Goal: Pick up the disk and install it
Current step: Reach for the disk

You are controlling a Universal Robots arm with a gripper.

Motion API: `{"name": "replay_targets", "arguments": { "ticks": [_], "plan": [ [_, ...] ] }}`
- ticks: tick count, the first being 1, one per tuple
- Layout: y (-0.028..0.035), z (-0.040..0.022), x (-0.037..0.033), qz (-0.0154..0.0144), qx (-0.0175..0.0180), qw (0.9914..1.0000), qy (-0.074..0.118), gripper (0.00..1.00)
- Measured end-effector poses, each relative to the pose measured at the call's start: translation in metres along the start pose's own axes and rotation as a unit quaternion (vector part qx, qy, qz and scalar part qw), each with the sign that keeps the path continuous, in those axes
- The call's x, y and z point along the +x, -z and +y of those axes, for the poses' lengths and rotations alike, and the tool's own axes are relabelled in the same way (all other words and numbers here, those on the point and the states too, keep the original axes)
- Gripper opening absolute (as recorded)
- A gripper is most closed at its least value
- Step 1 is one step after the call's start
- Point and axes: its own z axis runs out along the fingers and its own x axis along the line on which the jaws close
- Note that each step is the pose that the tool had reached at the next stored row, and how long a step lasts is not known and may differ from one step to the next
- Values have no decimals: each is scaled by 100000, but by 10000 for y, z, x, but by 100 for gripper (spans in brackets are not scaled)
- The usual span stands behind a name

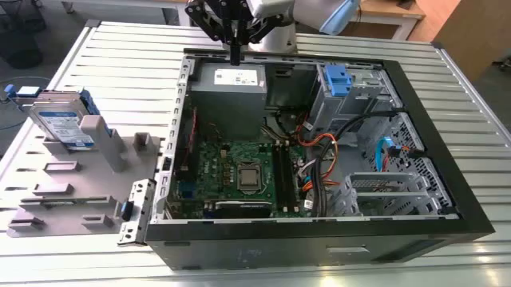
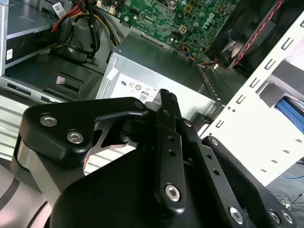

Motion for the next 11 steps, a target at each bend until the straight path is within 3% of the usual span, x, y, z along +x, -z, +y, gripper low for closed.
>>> {"name": "replay_targets", "arguments": {
  "ticks": [11],
  "plan": [
    [0, 0, 2, -2, 0, 100000, -1, 11]
  ]
}}
